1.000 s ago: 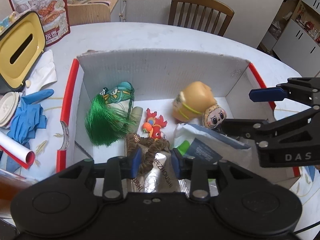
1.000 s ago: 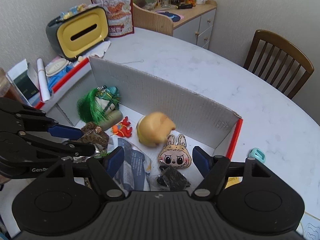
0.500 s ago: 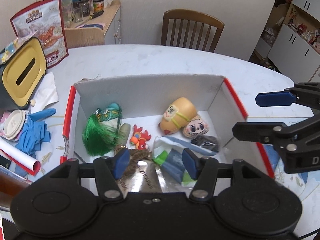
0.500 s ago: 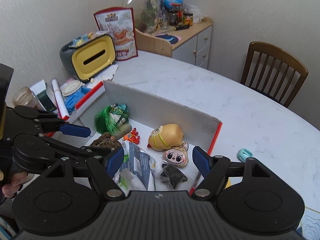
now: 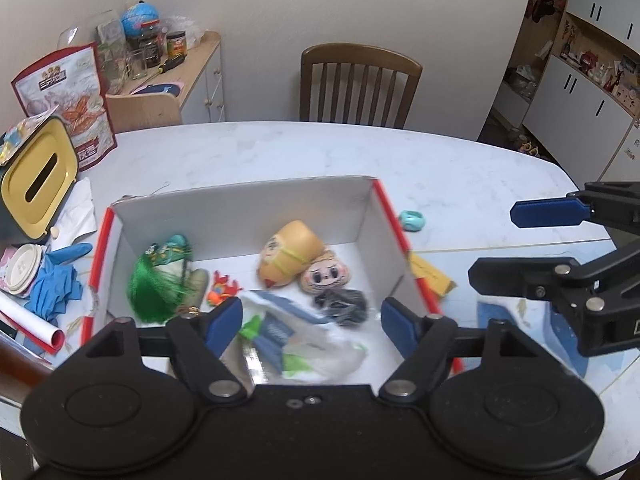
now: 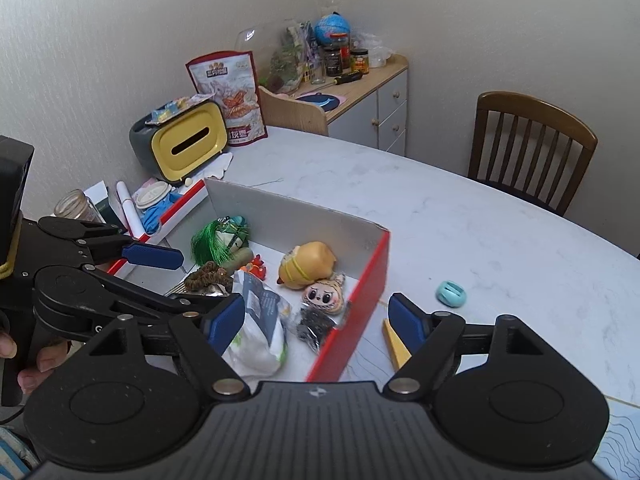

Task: Organize objects
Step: 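Move both tools back toward the yellow box and teal egg item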

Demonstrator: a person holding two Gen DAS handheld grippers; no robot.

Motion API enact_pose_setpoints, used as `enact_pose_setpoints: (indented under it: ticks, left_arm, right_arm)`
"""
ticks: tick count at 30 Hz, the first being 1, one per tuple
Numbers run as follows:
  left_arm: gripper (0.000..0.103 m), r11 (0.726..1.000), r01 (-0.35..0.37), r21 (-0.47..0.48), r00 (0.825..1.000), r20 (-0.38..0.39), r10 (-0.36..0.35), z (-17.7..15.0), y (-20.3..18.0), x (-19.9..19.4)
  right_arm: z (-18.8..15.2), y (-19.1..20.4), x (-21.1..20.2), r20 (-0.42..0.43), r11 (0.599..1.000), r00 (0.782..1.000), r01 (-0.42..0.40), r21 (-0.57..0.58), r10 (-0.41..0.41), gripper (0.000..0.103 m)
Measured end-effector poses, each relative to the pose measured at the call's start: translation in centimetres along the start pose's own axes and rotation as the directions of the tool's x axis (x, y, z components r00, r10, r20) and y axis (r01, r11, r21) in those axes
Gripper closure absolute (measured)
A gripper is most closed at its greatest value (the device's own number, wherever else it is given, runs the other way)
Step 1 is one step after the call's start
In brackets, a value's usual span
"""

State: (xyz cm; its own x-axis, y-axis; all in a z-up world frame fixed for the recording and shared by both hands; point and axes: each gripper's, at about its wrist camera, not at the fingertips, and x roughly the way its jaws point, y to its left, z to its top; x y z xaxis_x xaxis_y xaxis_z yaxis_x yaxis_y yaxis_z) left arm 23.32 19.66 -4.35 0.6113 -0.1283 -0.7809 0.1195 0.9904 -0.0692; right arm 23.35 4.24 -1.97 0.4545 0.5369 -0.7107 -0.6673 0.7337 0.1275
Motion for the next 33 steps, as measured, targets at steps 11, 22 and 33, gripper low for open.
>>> enact_pose_setpoints:
  ticks: [11, 22, 33]
  left_arm:
    - [0.016, 1.0, 0.008, 0.023, 0.999, 0.032, -0.009, -0.1, -6.1, -0.3]
    - [0.001, 1.0, -0.008, 0.03, 0.997, 0.081, 0.005, 0.1, -11.7, 0.4]
    - [0.001, 0.996, -0.088, -0.006, 0.989, 0.119, 0.088, 0.1, -15.5, 2.0]
  right_arm:
    - [-2.2, -4.5, -3.9, 0.034, 1.0, 0.999, 0.0, 0.028, -0.001, 0.02]
    - [-4.6, -9.6, -5.9, 0.035, 0.997, 0.999, 0.022, 0.067, -0.025, 0.019]
    - [-5.4, -13.5, -5.8, 0.017, 0.995, 0.999, 0.03, 0.091, -0.032, 0.019]
